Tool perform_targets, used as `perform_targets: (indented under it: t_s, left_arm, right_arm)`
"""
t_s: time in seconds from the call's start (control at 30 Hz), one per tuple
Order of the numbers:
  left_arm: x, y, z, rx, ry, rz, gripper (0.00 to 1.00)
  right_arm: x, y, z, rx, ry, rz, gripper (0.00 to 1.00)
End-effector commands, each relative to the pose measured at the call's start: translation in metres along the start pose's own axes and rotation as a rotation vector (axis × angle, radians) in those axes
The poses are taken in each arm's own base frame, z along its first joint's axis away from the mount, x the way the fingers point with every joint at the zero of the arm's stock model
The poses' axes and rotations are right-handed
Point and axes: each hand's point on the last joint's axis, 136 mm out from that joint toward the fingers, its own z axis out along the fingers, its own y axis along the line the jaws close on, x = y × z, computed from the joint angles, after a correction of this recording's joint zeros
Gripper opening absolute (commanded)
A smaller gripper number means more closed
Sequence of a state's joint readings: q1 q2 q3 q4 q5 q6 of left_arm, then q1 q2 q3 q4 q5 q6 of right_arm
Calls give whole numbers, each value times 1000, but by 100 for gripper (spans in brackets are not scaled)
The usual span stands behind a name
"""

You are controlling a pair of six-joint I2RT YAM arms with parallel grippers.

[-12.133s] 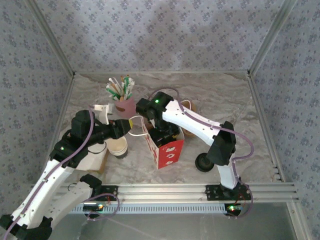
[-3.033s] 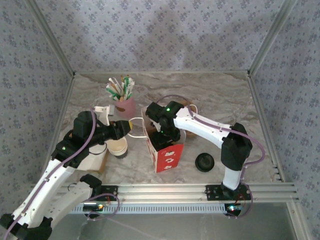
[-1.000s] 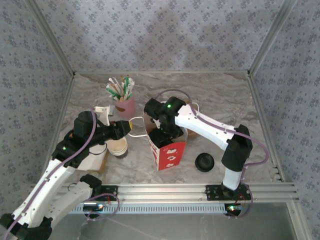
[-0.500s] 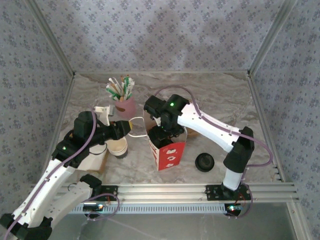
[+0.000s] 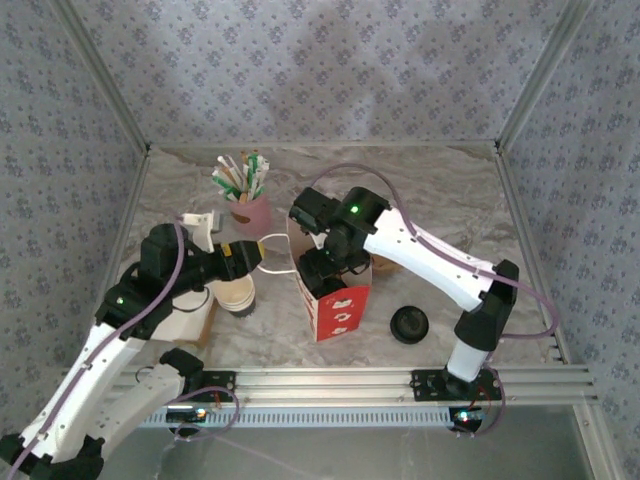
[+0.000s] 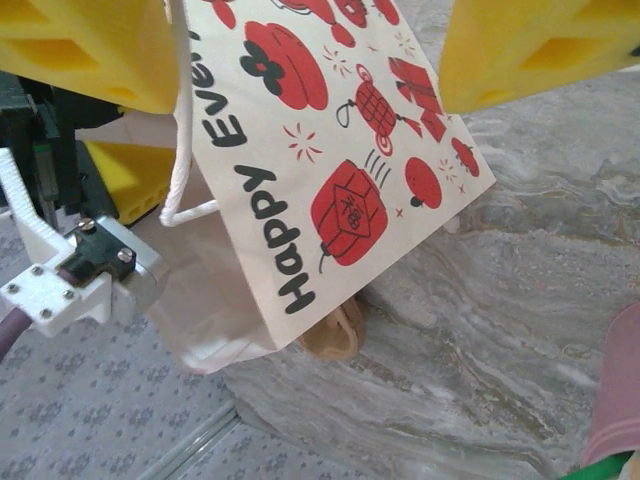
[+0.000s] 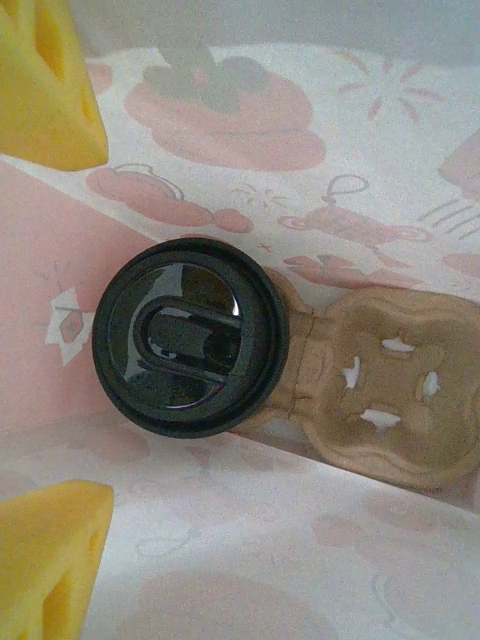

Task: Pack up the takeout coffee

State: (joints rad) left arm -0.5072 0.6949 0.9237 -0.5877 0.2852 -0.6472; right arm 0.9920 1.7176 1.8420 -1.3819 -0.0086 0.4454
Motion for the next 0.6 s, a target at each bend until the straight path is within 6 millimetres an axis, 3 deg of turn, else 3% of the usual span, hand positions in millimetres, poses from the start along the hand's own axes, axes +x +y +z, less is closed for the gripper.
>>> perform_targets:
  t_s: [0.0, 0.3, 0.57]
  left_arm:
    - [-10, -13, -15, 18, -34, 22, 75]
    - [-18, -21, -34, 17, -67, 41, 98]
    - [-17, -24, -44, 12, -64, 50, 99]
  right_arm:
    - [2, -3, -21, 10, -50, 13, 79]
    - [1, -3, -31, 6, -93, 18, 72]
    - [0, -2, -42, -1, -140, 19, 71]
